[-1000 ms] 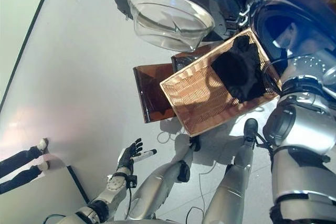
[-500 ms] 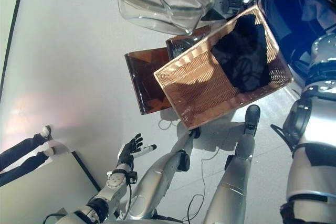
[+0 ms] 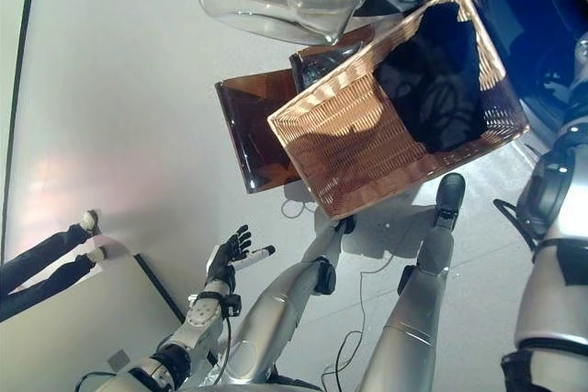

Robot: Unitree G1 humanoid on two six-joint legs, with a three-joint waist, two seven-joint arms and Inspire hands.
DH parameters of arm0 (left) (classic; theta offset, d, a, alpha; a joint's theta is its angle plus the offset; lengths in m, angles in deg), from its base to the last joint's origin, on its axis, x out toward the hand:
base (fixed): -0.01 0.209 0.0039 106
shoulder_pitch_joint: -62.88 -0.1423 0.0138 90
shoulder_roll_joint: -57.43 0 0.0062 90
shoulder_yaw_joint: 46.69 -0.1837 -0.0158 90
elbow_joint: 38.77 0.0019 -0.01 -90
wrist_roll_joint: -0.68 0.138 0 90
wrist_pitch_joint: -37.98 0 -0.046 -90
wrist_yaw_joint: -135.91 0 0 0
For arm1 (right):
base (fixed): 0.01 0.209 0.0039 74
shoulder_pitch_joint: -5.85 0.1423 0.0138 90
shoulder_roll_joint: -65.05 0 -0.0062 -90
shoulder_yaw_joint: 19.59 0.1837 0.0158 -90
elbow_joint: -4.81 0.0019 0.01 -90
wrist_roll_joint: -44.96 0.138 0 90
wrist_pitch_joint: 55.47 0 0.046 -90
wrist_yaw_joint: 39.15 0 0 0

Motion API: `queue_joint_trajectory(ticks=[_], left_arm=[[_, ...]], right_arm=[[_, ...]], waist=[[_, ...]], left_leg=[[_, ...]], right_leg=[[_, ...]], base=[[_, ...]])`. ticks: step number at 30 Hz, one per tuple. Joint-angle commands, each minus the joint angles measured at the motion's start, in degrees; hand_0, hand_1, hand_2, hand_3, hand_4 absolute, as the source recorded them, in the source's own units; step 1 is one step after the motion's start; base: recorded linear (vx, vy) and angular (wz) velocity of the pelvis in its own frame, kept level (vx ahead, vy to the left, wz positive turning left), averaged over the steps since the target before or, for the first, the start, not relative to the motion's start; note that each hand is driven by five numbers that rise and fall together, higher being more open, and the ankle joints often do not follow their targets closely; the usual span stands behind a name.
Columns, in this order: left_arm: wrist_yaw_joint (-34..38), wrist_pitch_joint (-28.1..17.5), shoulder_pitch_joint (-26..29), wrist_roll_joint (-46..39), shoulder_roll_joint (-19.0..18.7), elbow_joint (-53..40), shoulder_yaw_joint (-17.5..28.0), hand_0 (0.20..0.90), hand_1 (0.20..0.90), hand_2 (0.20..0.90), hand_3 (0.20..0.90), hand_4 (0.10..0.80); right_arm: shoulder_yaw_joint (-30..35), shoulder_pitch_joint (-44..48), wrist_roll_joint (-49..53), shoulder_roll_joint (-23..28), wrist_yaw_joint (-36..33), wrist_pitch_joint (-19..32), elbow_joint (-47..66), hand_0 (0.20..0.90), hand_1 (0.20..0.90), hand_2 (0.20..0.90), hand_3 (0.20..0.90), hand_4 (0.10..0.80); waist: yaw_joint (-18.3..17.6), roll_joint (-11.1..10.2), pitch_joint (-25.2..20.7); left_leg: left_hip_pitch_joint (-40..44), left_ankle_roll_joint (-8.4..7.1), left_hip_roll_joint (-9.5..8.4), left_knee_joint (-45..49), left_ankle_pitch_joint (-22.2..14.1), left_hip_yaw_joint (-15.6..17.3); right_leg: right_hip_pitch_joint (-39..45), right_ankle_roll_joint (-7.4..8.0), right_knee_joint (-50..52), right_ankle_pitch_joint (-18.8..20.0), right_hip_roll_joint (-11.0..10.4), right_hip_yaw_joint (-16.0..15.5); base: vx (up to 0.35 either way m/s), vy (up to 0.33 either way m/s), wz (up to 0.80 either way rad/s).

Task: Pick up the clothes and place them into the washing machine

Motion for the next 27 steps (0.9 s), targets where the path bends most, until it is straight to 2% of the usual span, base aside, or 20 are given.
queue_joint_trajectory(ticks=[1, 5, 10, 20, 24, 27], left_arm=[[2.95, -0.43, -1.94, -0.35, -5.76, 0.26, 1.56, 0.9, 0.9, 0.9, 0.9, 0.8], [2.91, -0.41, -2.47, 0.33, -6.11, -0.74, 1.82, 0.9, 0.9, 0.9, 0.9, 0.8], [3.06, 0.0, -2.92, 1.31, -6.64, -1.49, 2.28, 0.9, 0.9, 0.9, 0.9, 0.8], [2.55, 0.27, -3.66, 1.45, -7.77, -2.74, 3.05, 0.9, 0.9, 0.9, 0.9, 0.8], [2.84, 0.63, -3.45, 2.49, -7.93, -2.95, 3.96, 0.9, 0.9, 0.9, 0.9, 0.8], [3.36, 0.92, -3.03, 3.56, -8.32, -3.41, 5.14, 0.9, 0.9, 0.9, 0.9, 0.8]], right_arm=[[-14.99, 11.83, -10.68, 9.97, -0.04, 0.06, 4.94, 0.9, 0.9, 0.9, 0.9, 0.8], [-17.53, 10.99, -16.04, 10.09, -1.11, -4.81, 1.96, 0.9, 0.9, 0.9, 0.9, 0.8], [-18.66, 10.01, -21.0, 9.56, -3.67, -8.38, 1.28, 0.9, 0.9, 0.9, 0.9, 0.8], [-20.79, 7.2, -24.79, 8.49, -1.08, -13.95, -3.02, 0.9, 0.9, 0.9, 0.9, 0.8], [-22.46, 3.26, -35.29, 7.47, -3.72, -18.7, -3.86, 0.9, 0.9, 0.9, 0.9, 0.8], [-23.77, -0.66, -49.06, 6.11, -9.69, -24.84, -5.01, 0.9, 0.9, 0.9, 0.9, 0.8]], waist=[[1.88, 3.22, -5.87], [1.52, 3.39, -5.55], [0.88, 3.36, -5.43], [0.68, 1.97, -5.27], [0.17, 1.1, -4.63], [0.2, 0.48, -4.48]], left_leg=[[1.72, -7.69, 1.26, -1.89, 0.89, -3.9], [2.18, -7.6, 1.13, -1.89, 0.94, -3.72], [2.59, -7.51, 0.93, -1.89, 1.06, -3.4], [3.31, -7.38, 0.9, -1.89, 1.12, -3.2], [3.57, -7.32, 0.99, -1.89, 1.26, -3.19], [3.88, -7.27, 0.95, -1.89, 1.53, -3.31]], right_leg=[[-0.92, -3.32, 10.62, -10.05, 6.92, -1.72], [-0.41, -3.35, 10.4, -9.63, 7.08, -1.92], [0.4, -3.34, 9.69, -9.04, 7.02, -2.01], [2.31, -3.25, 8.44, -8.13, 6.95, -2.18], [3.14, -3.37, 8.03, -7.67, 7.22, -2.11], [4.23, -3.51, 7.39, -7.28, 7.19, -2.32]], base=[[0.0, 0.0, 0.0], [-0.038, 0.004, 0.01], [-0.032, 0.013, 0.0], [-0.018, 0.002, 0.01], [-0.025, -0.002, 0.0], [-0.02, -0.006, 0.02]])
